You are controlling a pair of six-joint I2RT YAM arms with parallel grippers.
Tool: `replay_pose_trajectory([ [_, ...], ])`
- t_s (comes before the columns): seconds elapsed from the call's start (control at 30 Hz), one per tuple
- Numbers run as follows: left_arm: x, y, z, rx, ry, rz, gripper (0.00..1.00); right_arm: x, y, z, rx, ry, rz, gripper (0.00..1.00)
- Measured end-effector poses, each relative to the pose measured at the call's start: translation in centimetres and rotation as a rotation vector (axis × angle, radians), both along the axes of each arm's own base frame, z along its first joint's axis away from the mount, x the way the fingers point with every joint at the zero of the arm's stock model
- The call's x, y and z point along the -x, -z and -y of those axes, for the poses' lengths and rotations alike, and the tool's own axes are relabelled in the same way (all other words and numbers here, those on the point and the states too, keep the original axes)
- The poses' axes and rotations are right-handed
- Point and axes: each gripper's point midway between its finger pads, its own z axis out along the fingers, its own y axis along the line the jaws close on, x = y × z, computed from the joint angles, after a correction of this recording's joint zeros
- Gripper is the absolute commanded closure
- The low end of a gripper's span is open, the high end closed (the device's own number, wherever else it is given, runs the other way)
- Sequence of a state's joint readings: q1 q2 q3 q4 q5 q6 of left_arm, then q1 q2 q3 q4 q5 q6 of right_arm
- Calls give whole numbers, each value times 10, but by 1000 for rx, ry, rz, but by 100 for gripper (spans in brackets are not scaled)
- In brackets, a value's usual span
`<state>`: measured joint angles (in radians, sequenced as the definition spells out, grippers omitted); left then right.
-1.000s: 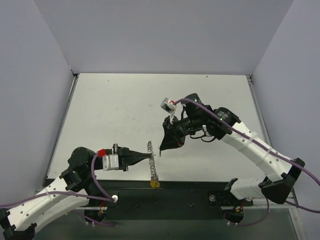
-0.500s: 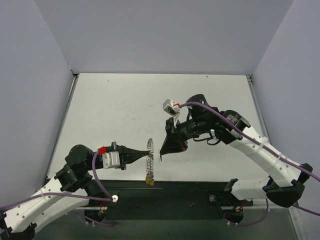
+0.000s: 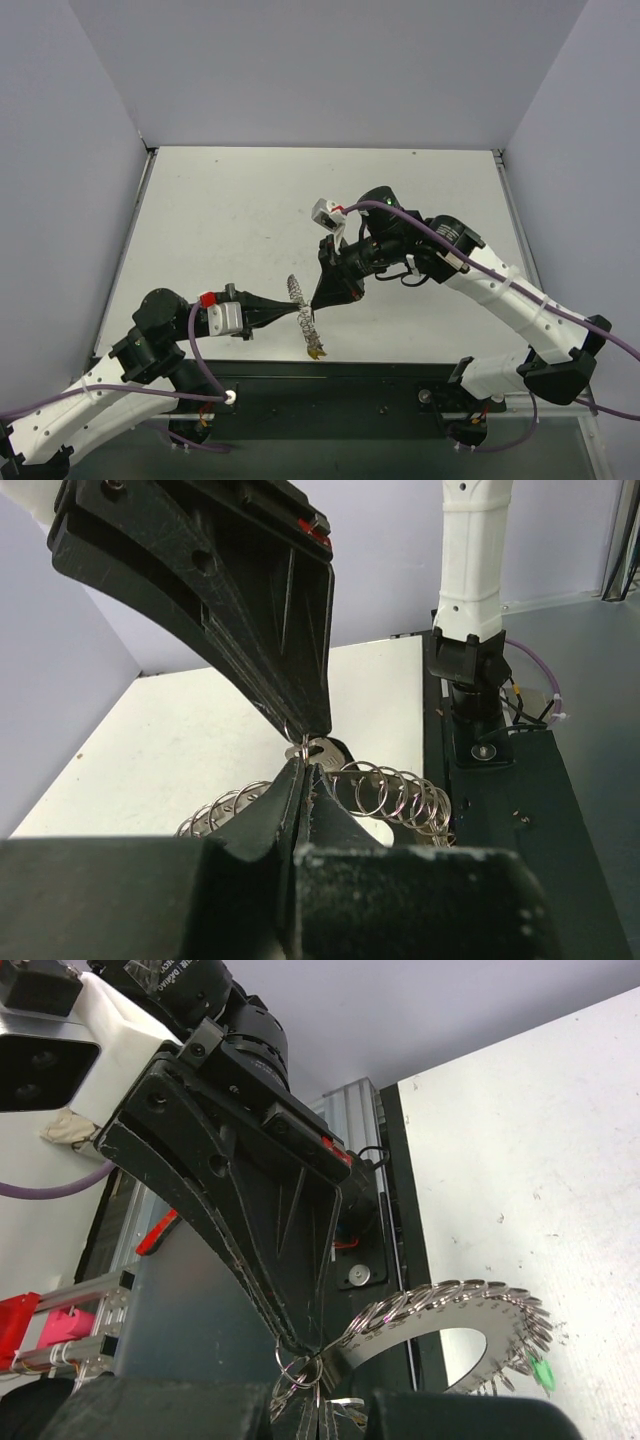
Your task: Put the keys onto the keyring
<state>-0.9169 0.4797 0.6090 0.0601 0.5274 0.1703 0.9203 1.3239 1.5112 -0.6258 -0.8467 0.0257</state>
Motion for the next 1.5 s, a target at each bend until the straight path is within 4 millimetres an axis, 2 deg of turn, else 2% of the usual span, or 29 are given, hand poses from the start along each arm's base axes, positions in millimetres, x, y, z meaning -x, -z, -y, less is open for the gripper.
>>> replay_pose_trajectory([
  [0.6, 0, 5, 0, -19, -4, -10, 100, -1, 2, -2, 7, 0, -1, 100],
  [0.97, -8, 12, -2, -41, -50, -20, 100, 2, 1, -2, 4, -7, 1, 100],
  [1.5, -9, 9, -4, -31, -61, -9, 100, 4, 0, -2, 1, -12, 4, 100],
])
